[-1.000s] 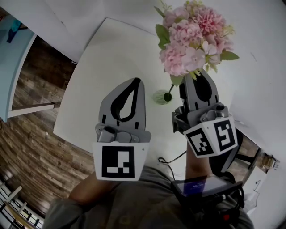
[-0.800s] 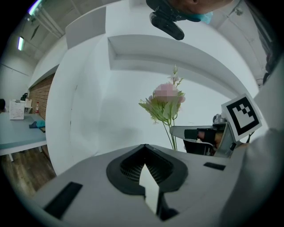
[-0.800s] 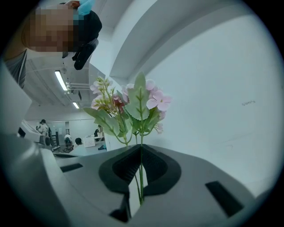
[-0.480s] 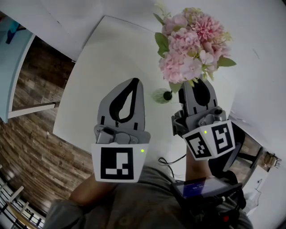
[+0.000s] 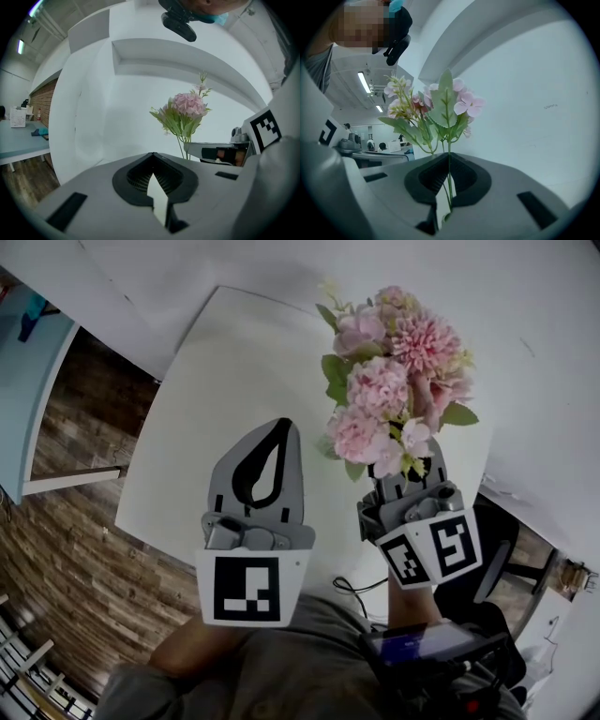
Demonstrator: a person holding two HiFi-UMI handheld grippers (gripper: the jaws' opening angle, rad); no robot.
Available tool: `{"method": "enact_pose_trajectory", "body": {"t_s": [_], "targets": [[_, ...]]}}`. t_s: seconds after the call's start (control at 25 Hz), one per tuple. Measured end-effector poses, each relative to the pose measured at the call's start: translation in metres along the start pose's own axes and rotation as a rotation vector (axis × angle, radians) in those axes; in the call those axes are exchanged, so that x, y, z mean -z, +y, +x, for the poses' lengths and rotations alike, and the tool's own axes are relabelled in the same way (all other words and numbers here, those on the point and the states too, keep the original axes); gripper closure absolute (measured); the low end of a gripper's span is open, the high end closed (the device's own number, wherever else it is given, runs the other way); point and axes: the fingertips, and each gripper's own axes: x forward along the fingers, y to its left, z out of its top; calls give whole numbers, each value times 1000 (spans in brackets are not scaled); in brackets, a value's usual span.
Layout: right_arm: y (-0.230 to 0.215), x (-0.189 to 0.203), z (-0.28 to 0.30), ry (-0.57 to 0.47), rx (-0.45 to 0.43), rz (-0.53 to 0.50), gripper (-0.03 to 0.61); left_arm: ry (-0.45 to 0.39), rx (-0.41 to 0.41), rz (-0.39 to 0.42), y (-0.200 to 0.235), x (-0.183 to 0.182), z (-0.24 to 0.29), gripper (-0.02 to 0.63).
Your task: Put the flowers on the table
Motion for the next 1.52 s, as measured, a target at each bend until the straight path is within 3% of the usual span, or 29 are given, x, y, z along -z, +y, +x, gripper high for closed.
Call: {"method": "enact_pose_trajectory", "body": {"t_s": [0.36, 0.64, 1.32, 1.52], "targets": [[-8, 9, 11, 43, 10, -8, 566, 37, 18, 0, -1, -3, 19, 606], [17, 33, -26, 64, 38, -34, 566, 14, 11, 28, -7, 6, -28, 606], [21, 76, -36, 144, 81, -79, 554, 28, 35, 65, -6, 20, -46, 606], [26, 77, -40, 158, 80, -81, 513, 23, 47, 65, -6, 21, -51, 606]]}}
